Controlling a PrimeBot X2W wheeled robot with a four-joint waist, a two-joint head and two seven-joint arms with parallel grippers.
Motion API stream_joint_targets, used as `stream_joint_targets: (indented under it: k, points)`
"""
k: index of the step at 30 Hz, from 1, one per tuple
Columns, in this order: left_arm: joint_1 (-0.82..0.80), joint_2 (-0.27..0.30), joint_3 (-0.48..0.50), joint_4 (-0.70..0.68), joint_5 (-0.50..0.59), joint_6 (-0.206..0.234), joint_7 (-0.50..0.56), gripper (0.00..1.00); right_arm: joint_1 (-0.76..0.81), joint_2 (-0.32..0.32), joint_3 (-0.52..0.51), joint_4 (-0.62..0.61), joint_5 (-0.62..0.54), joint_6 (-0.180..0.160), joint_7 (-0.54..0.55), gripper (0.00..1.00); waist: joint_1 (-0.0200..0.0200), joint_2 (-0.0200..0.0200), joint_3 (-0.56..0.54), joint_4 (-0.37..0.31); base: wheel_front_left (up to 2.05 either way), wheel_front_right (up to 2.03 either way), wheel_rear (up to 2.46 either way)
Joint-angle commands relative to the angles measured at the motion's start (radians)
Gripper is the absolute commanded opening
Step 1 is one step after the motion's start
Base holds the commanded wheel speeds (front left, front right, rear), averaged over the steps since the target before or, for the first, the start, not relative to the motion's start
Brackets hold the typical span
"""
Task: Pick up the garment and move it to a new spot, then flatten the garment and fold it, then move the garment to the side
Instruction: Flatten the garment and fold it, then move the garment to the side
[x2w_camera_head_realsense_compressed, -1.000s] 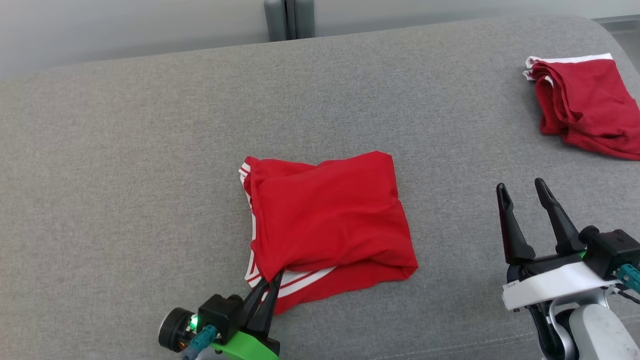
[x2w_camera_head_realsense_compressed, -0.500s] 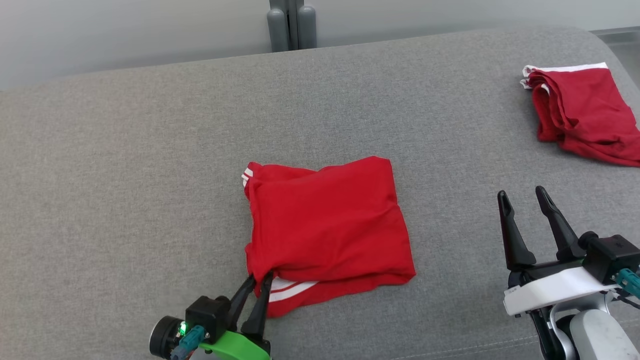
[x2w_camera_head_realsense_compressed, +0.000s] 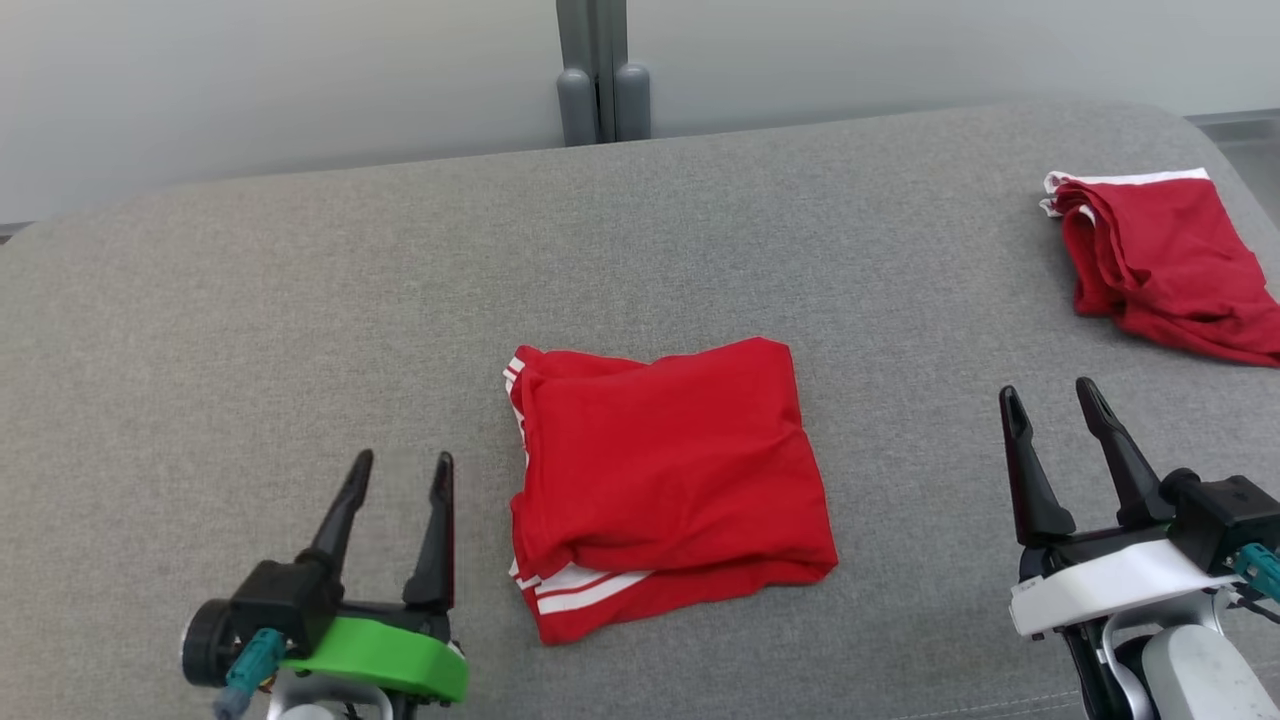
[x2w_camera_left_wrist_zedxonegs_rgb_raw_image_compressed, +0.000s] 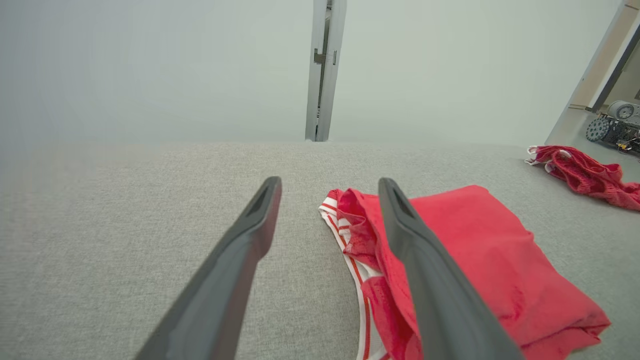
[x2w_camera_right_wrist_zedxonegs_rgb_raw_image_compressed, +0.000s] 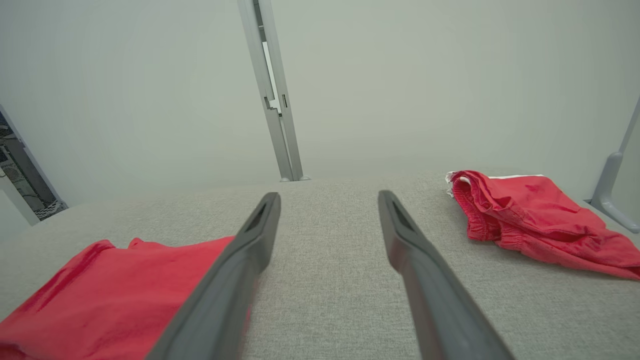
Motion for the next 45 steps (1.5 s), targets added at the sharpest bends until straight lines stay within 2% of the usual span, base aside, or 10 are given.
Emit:
stream_joint_targets:
  k: [1,7,16,26,34,45]
  points:
    - [0.014,0.002,0.025,-0.016,0.005,0.006,-0.003,1.0,0.017,0.0,0.0,-0.003,-0.008,-0.001,-0.003,1.0,0.0,0.0,-0.015,0.003,0.0,0.0,0.0]
    - [0.03,0.0,0.107,-0.056,0.02,0.012,-0.003,1.0,0.028,0.003,0.003,-0.008,-0.013,-0.001,-0.003,1.0,0.0,0.0,-0.04,0.008,0.0,0.0,0.0]
    - [0.071,0.026,0.189,-0.072,0.05,0.005,-0.003,1.0,0.063,0.0,-0.007,-0.017,-0.033,-0.001,-0.003,1.0,0.0,0.0,-0.068,0.017,0.0,0.0,0.0]
    - [0.091,0.038,0.176,-0.056,0.068,0.004,-0.002,1.0,0.1,0.007,-0.015,-0.042,-0.055,-0.001,0.006,1.0,0.0,0.0,-0.081,0.031,0.0,0.0,0.0]
    - [0.079,0.039,0.16,-0.1,0.065,0.013,0.04,1.0,0.109,0.016,-0.02,-0.056,-0.064,-0.001,0.021,1.0,0.0,0.0,-0.086,0.042,0.0,0.0,0.0]
    - [0.105,0.056,0.173,-0.127,0.043,0.022,0.045,1.0,0.116,0.018,-0.021,-0.061,-0.067,-0.001,0.035,1.0,0.0,0.0,-0.085,0.05,0.0,0.0,0.0]
